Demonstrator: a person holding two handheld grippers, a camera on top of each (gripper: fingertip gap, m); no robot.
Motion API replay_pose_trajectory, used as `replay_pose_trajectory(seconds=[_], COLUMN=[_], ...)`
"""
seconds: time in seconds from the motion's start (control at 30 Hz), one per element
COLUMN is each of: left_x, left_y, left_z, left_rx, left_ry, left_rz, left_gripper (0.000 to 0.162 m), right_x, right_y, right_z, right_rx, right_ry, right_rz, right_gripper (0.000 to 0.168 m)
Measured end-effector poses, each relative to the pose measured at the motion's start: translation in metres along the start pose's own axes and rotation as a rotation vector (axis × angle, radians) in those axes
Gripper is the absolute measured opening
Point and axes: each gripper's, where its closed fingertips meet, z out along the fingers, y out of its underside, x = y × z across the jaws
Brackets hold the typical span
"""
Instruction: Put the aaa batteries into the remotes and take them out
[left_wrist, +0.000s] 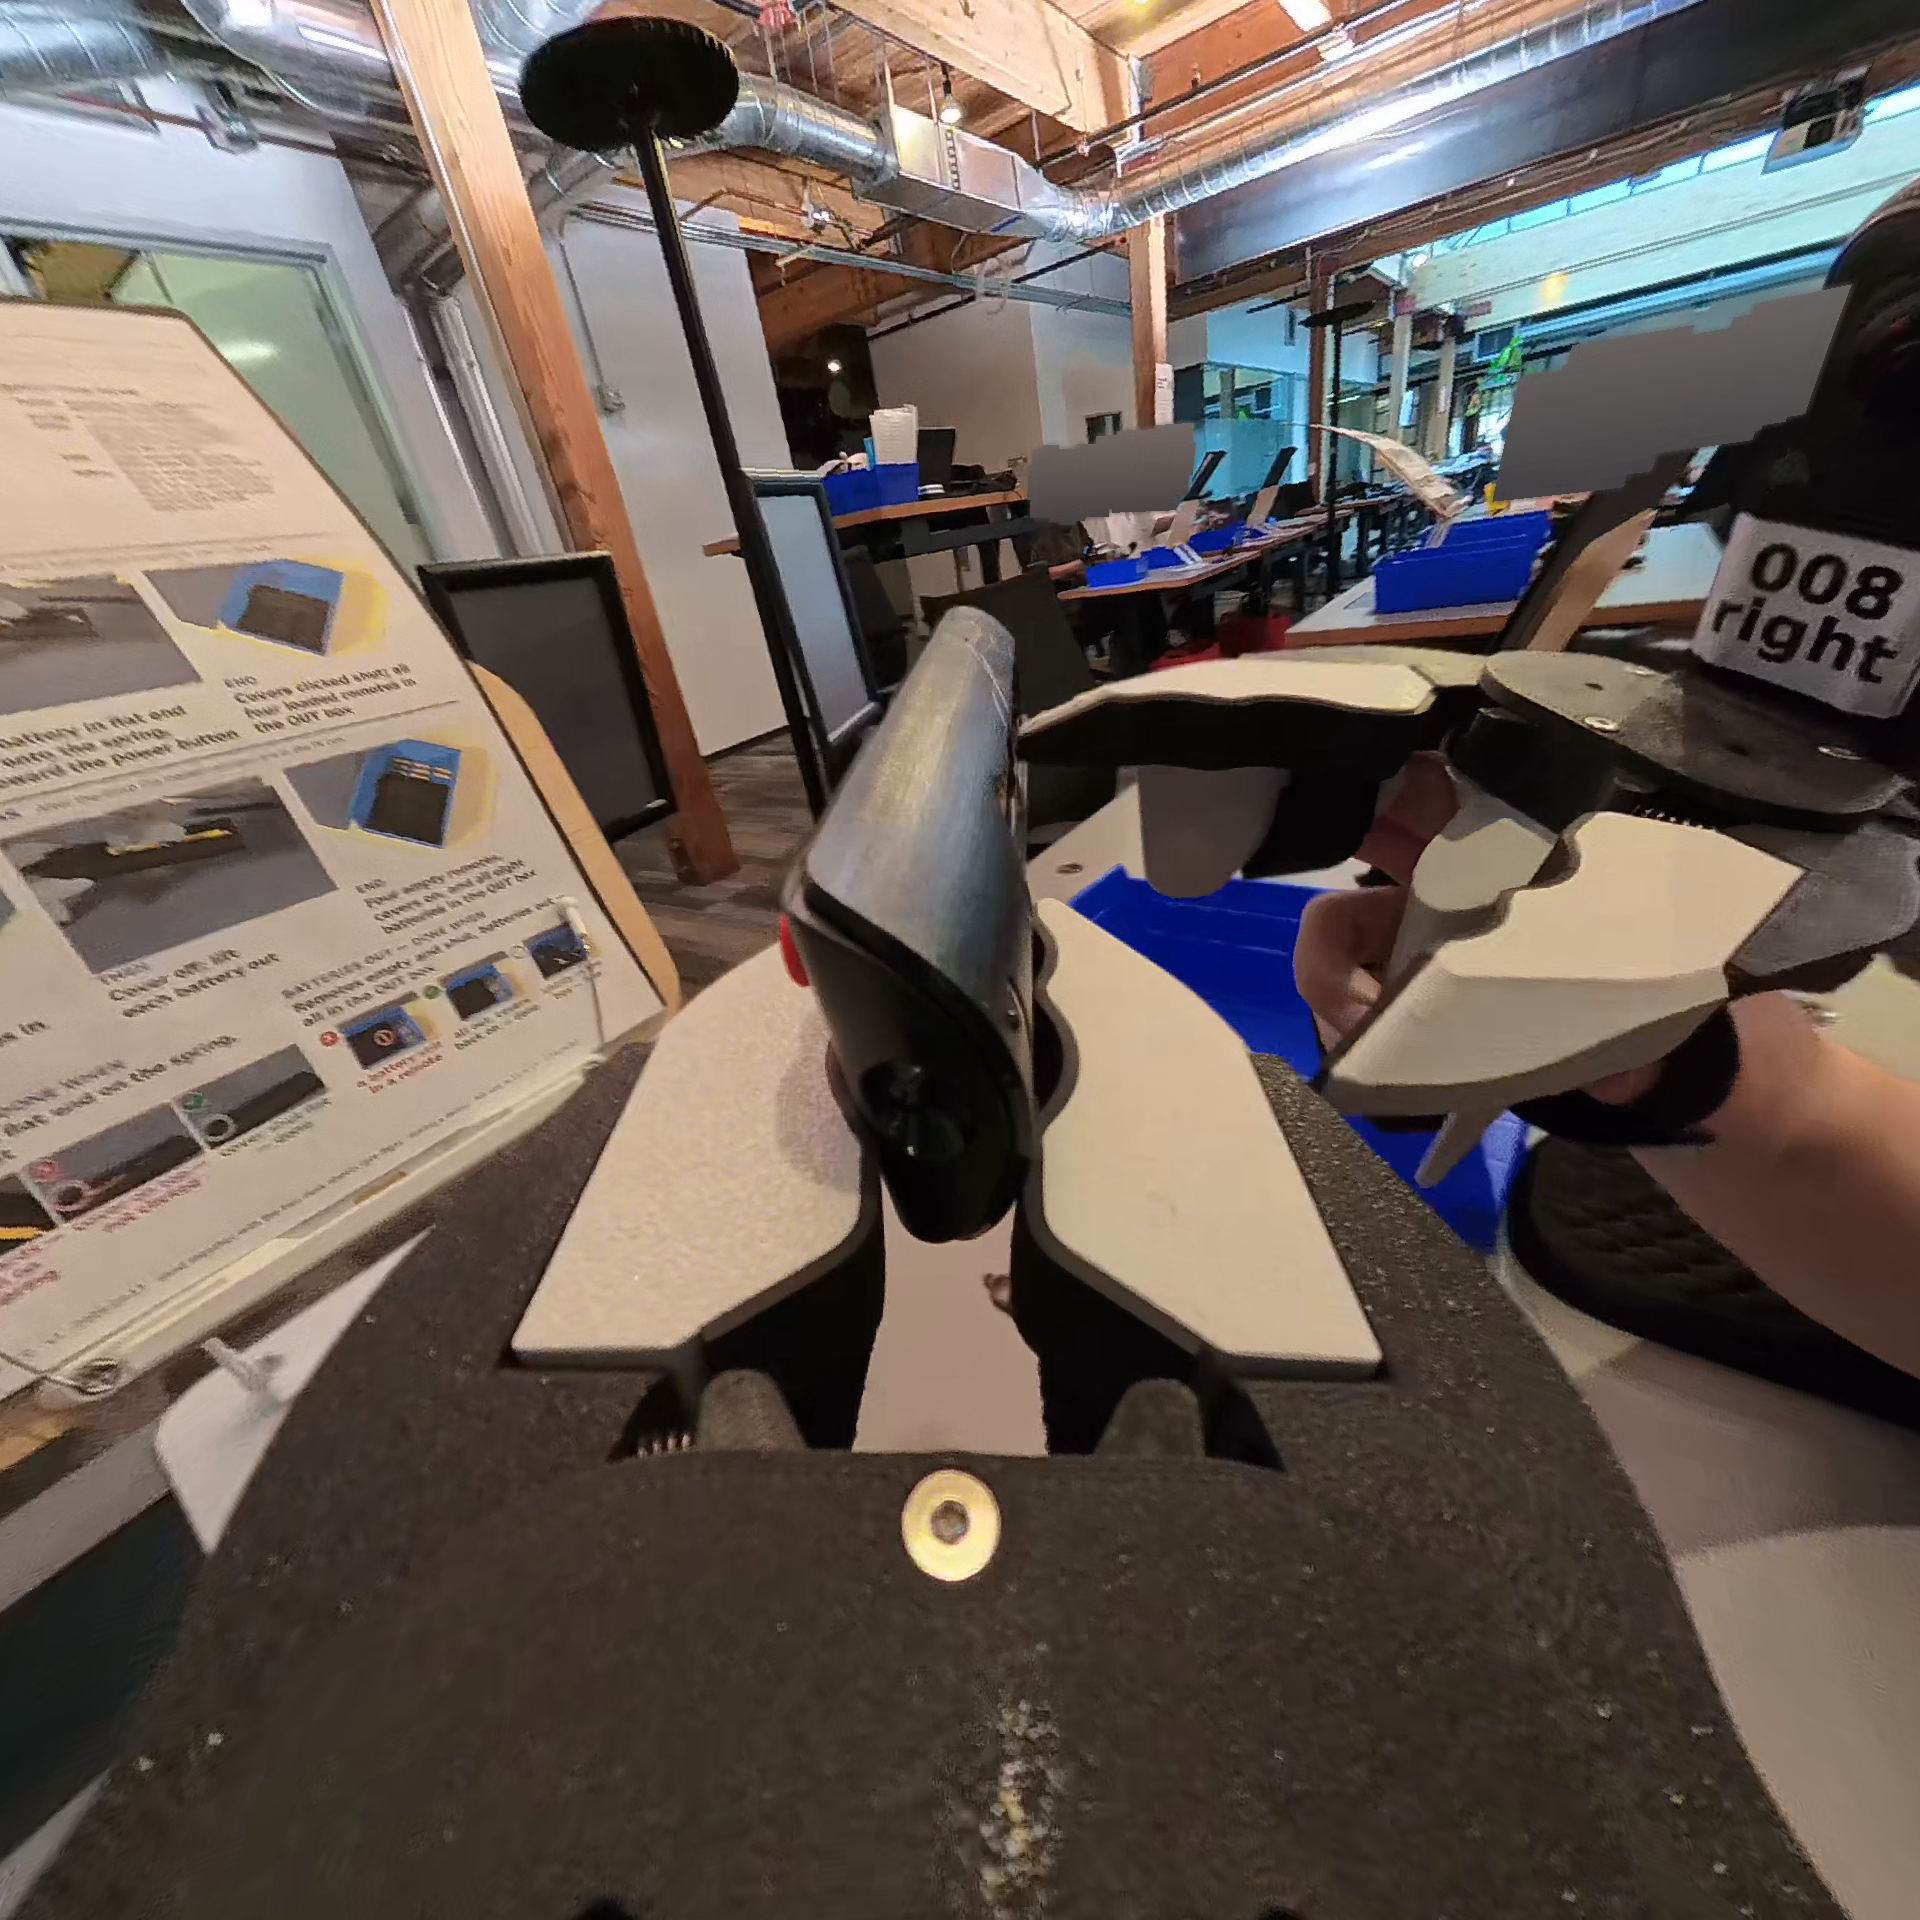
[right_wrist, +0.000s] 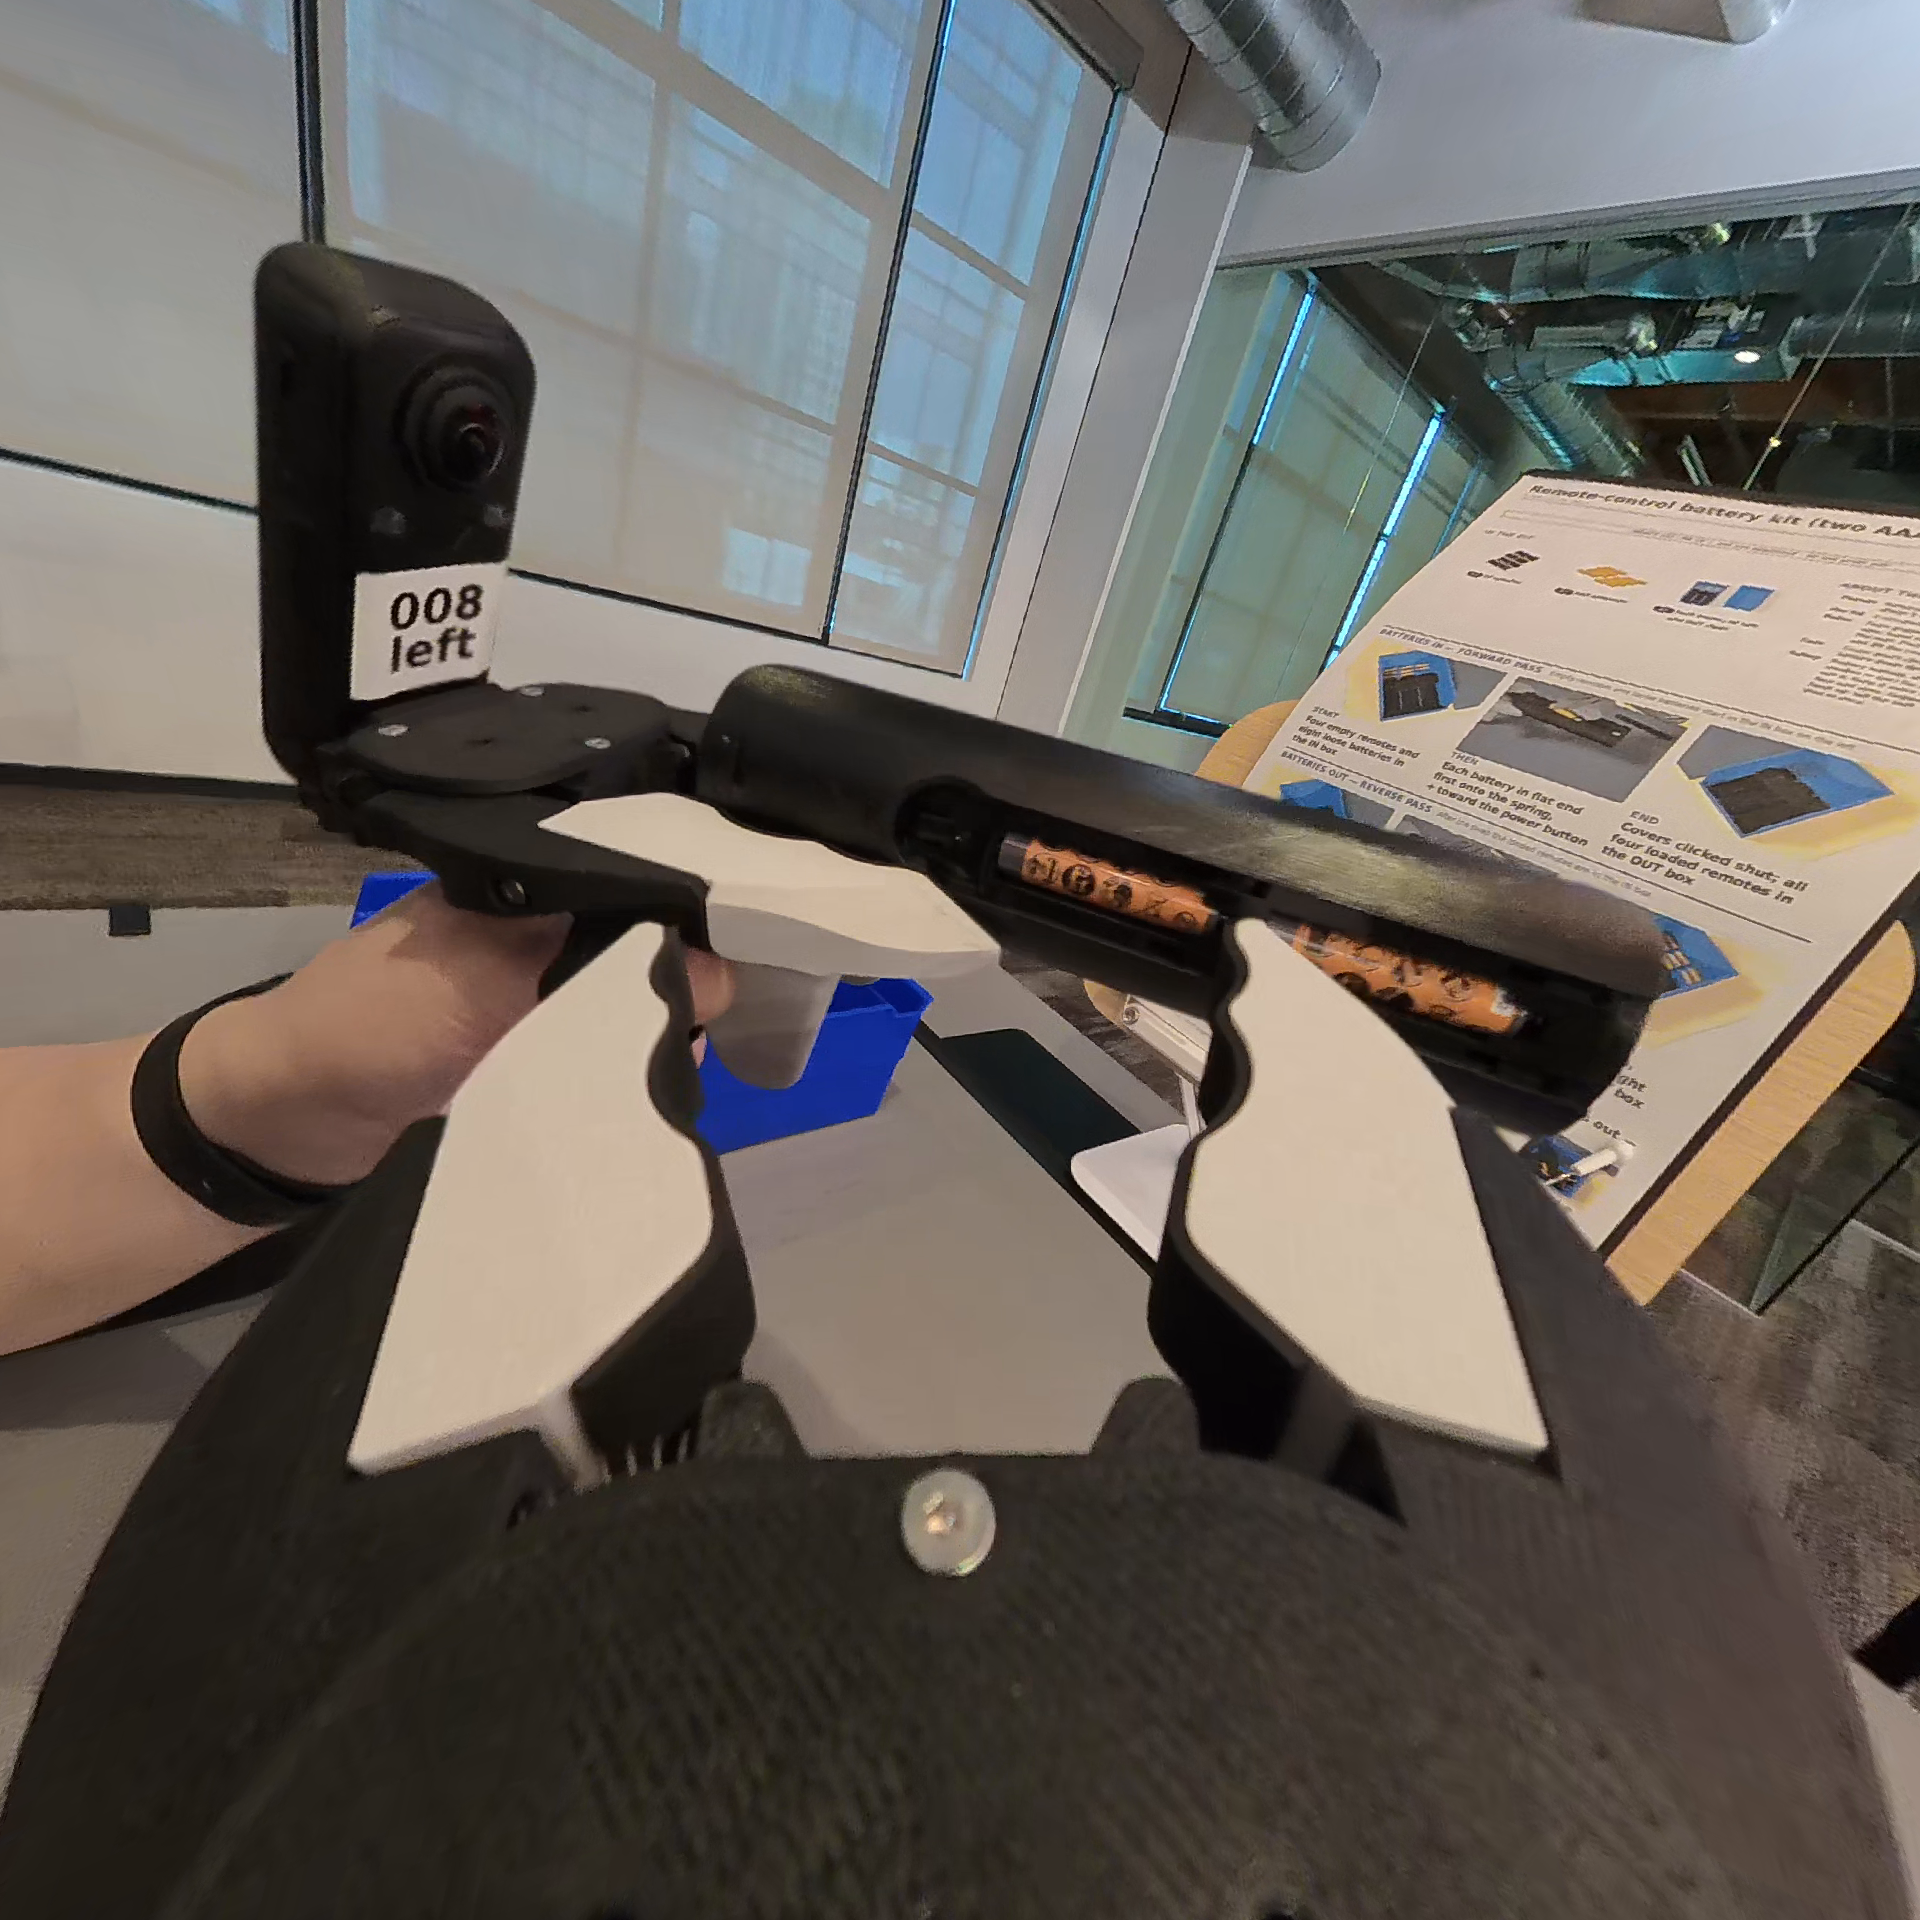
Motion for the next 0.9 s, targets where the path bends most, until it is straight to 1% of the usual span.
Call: replay_pose_trajectory(seconds=[0.07,0.13,0.2,0.3,0.33,0.43,0.5,0.57,0.63,0.7,0.77,0.9], left_x=[0.001,0.003,0.005,0.001,0.001,0.003,0.003,0.006,0.009,0.009,0.009,0.011], left_y=[0.002,0.003,0.003,0.004,0.005,0.004,0.003,0.000,-0.001,-0.002,-0.002,-0.004], left_z=[0.000,0.001,0.001,0.002,0.003,0.003,0.003,0.002,0.003,0.002,0.002,0.001], left_rx=[-0.010,-0.011,0.003,0.022,0.014,0.018,0.026,0.040,0.045,0.056,0.059,0.065], left_ry=[0.041,0.095,0.143,0.143,0.142,0.140,0.127,0.122,0.123,0.115,0.099,0.085], left_rz=[-0.062,-0.145,-0.229,-0.263,-0.256,-0.229,-0.201,-0.159,-0.132,-0.121,-0.100,-0.058], left_gripper=[0.024,0.024,0.024,0.024,0.024,0.024,0.024,0.024,0.024,0.024,0.024,0.024], right_x=[0.011,0.025,0.037,0.031,0.037,0.068,0.082,0.079,0.070,0.072,0.078,0.076], right_y=[-0.003,-0.006,-0.009,-0.010,-0.009,-0.011,-0.011,-0.005,-0.004,-0.007,-0.007,-0.005], right_z=[-0.007,-0.016,-0.024,-0.029,-0.030,-0.041,-0.047,-0.045,-0.040,-0.041,-0.043,-0.040], right_rx=[-0.018,-0.058,-0.079,-0.097,-0.112,-0.136,-0.137,-0.155,-0.150,-0.130,-0.138,-0.124], right_ry=[0.032,0.070,0.100,-0.001,0.033,0.216,0.271,0.225,0.175,0.226,0.278,0.261], right_rz=[-0.055,-0.113,-0.112,-0.044,-0.068,-0.198,-0.177,-0.110,-0.077,-0.119,-0.132,-0.091], right_gripper=[0.090,0.072,0.063,0.047,0.047,0.047,0.047,0.045,0.036,0.023,0.023,0.024])
